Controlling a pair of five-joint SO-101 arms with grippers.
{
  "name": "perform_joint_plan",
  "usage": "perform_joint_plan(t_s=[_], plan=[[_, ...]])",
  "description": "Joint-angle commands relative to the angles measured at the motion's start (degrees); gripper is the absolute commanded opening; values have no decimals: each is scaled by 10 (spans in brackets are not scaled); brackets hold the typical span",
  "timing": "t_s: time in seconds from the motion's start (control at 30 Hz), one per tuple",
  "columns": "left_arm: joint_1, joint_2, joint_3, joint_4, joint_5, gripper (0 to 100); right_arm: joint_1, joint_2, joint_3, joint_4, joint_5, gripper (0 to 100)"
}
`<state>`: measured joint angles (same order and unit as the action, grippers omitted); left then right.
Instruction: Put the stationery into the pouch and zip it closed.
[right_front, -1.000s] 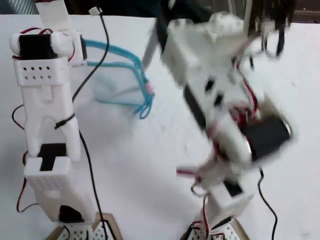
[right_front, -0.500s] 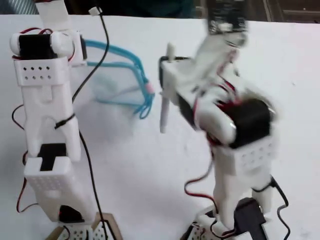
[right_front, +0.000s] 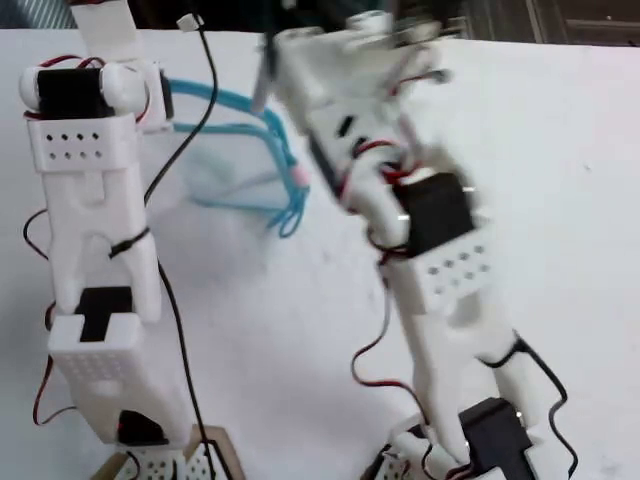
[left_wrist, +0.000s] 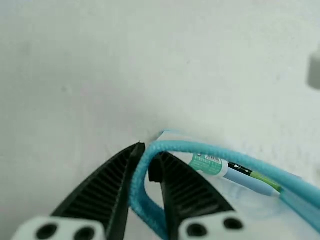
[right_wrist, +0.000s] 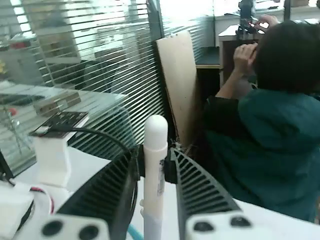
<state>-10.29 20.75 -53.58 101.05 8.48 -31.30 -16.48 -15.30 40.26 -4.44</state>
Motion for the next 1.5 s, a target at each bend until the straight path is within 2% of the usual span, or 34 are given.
perform_joint_plan(t_s=[0.0, 0.13, 0.33, 0.67, 0.73, 0.87, 0.93, 1.23, 1.33, 1.47], plan=[[0, 2, 0, 9, 4, 22, -39, -53, 74, -111, 62, 18], [1, 3, 0, 9, 4, 22, -56, -91, 177, -181, 116, 18], [1, 4, 0, 9, 4, 22, -40, -106, 274, -224, 120, 18], [1, 4, 1, 9, 4, 22, -22, -105, 331, -237, 121, 22], [1, 4, 1, 9, 4, 22, -22, -105, 334, -236, 121, 74], [1, 4, 1, 9, 4, 22, -25, -105, 333, -210, 121, 245], [1, 4, 1, 9, 4, 22, -25, -109, 333, -199, 121, 284], [1, 4, 1, 9, 4, 22, -18, -110, 295, -196, 121, 191], [0, 4, 1, 9, 4, 22, 22, -107, 270, -182, 121, 187], [-2, 4, 0, 9, 4, 22, 104, -103, 215, -80, 120, 184]])
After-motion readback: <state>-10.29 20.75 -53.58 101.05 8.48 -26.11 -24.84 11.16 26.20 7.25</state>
